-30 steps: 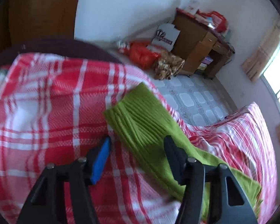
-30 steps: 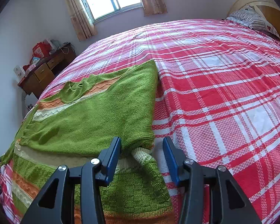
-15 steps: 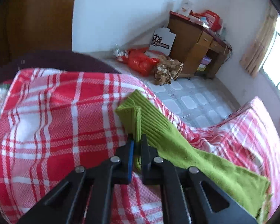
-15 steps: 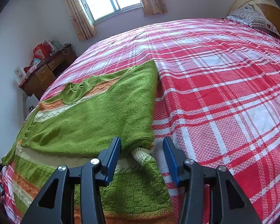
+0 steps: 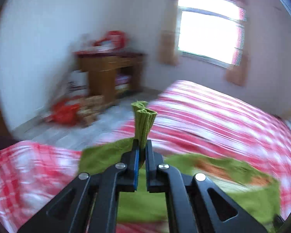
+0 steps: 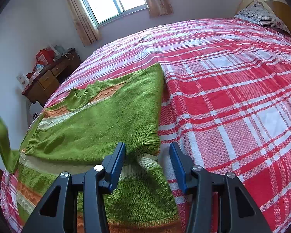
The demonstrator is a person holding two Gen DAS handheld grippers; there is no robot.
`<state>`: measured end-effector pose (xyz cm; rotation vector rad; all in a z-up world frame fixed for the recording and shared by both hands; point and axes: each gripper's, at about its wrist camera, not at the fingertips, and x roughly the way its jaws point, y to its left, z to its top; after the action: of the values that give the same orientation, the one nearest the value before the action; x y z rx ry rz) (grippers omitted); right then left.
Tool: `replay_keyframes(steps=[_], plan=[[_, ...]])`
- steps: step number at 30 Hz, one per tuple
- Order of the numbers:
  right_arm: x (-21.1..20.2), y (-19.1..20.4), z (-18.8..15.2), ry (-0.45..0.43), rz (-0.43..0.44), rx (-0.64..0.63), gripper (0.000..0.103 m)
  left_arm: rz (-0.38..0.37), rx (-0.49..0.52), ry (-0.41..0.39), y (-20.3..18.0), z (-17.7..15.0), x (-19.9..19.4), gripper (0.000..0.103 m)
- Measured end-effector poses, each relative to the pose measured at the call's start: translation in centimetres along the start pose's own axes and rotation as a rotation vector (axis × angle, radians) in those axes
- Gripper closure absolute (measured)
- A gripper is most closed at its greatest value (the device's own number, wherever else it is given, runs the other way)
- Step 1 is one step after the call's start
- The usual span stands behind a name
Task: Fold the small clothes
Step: 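Fold the held sleeve across the sweater body and open the left tool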
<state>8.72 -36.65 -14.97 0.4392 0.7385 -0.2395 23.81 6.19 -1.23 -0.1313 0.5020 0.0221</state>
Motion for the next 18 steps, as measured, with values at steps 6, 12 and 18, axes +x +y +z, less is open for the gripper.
replay_keyframes(steps=[6, 12, 18], plan=[[0.0, -0.2, 0.0, -0.002, 0.008, 0.004, 0.054, -0.154, 0.189, 0.075, -11.4, -6.1, 0.1, 0.098], [0.0, -0.4, 0.0, -0.007, 0.026, 0.017, 0.054, -0.186, 0.277, 0.168, -16.1, -10.5, 0.3, 0.098], [0.0, -0.5, 0.0, -0.008, 0.033, 0.022, 0.054, -0.232, 0.237, 0.300, -14.7, -11.5, 0.6, 0.075]])
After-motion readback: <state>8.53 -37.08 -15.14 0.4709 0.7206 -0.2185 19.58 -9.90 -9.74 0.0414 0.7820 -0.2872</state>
